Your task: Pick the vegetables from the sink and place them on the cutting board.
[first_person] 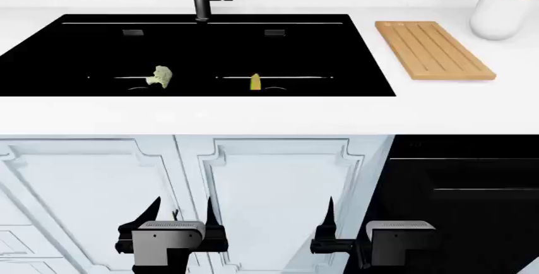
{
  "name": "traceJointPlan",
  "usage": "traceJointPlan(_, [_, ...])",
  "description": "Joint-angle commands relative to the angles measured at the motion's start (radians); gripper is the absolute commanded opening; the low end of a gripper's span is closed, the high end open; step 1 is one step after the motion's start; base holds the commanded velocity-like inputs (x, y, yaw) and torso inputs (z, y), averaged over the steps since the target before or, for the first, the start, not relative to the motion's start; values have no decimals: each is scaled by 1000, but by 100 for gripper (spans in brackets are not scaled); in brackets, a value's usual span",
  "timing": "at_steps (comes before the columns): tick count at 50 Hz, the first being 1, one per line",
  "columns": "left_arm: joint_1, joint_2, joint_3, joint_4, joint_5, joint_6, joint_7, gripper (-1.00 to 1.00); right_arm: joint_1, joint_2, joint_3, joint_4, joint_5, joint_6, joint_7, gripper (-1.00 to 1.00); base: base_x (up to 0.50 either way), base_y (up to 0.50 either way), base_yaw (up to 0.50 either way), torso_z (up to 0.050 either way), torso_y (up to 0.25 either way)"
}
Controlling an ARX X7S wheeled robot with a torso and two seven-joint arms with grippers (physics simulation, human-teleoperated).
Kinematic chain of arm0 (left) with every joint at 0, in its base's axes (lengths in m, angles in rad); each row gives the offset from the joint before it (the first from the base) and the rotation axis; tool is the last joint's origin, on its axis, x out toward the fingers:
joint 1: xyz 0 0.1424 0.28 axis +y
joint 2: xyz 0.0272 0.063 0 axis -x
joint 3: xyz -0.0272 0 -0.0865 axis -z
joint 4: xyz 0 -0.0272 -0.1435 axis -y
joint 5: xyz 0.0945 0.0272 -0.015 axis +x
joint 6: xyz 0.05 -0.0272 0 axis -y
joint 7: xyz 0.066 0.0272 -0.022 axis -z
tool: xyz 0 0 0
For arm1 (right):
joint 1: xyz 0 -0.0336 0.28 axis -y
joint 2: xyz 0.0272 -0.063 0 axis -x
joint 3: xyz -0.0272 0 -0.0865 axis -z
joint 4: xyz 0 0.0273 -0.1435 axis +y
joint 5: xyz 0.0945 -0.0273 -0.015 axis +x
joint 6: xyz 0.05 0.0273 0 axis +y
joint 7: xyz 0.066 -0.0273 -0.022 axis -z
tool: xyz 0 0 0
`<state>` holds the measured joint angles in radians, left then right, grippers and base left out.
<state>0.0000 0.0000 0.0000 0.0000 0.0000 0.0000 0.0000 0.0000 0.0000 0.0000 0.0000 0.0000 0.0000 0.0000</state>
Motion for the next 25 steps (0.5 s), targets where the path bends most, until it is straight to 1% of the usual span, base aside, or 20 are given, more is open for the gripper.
traceJointPlan(1, [4,-17,18,5,-16,-1,-17,100,7,16,-21,8,17,-5,17,100,0,0,0,0,0])
traceJointPlan(2, [9,-22,19,18,-29,-6,-18,100,16,20,-27,19,28,-5,15,100,0,0,0,0,0])
traceJointPlan(6, [22,-38,25,47,-60,1,-22,100,31,34,-41,31,59,6,15,100,0,0,0,50,0])
traceJointPlan(10, [26,-49,27,78,-79,-30,-34,100,20,45,-56,-12,67,30,25,100,0,0,0,50,0])
traceJointPlan(13, [7,-66,23,201,-106,-115,-38,100,11,63,-63,-186,75,137,35,100,0,0,0,50,0])
traceJointPlan(17, [-58,-84,33,392,-127,-247,-51,100,79,89,-54,-415,113,325,40,100,0,0,0,50,0])
traceJointPlan(18, [-82,-90,37,435,-124,-278,-55,100,79,89,-54,-415,113,325,40,100,0,0,0,50,0])
traceJointPlan(19, [-109,-95,37,474,-128,-311,-59,100,130,98,-50,-493,130,400,40,100,0,0,0,50,0])
traceJointPlan(22, [-182,-104,39,585,-138,-398,-74,100,185,116,-41,-607,157,494,42,100,0,0,0,50,0])
traceJointPlan(25, [-208,-109,35,661,-150,-444,-86,100,194,132,-32,-661,173,528,40,100,0,0,0,50,0])
